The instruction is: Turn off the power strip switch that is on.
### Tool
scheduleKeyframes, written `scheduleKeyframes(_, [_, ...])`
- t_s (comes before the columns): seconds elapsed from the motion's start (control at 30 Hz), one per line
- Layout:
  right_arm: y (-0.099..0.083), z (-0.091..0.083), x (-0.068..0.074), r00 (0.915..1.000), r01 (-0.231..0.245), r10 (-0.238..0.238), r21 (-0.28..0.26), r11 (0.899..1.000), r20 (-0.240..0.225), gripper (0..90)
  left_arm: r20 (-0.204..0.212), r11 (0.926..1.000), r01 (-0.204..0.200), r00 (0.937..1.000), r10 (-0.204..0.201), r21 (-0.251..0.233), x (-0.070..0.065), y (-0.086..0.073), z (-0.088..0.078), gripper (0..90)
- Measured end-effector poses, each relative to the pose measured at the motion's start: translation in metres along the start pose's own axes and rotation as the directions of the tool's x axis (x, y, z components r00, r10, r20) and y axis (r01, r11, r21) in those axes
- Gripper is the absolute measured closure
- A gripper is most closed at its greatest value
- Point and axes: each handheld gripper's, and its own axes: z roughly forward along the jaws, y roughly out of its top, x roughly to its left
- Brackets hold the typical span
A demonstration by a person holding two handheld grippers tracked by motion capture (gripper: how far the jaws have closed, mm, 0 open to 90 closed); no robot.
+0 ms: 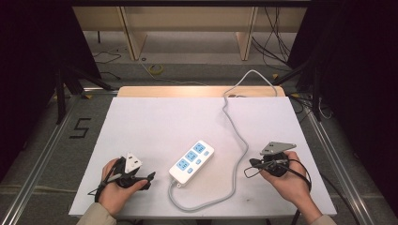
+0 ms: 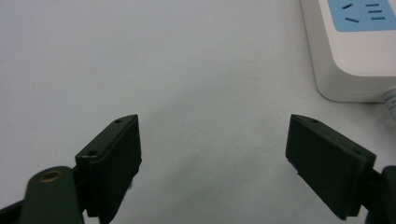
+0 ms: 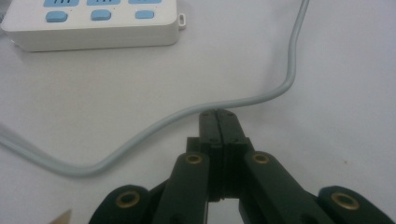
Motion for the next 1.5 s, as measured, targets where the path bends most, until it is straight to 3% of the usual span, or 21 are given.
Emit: scheduleKeyframes(1.5, [0.023, 0.005, 0.004, 0.9993, 0.032, -0.032, 0.022, 0.999, -0.020, 90.0, 0.000, 1.0000, -0.001, 1.0000, 0.001, -0.004, 0.000, 0.001, 0.000, 18.0])
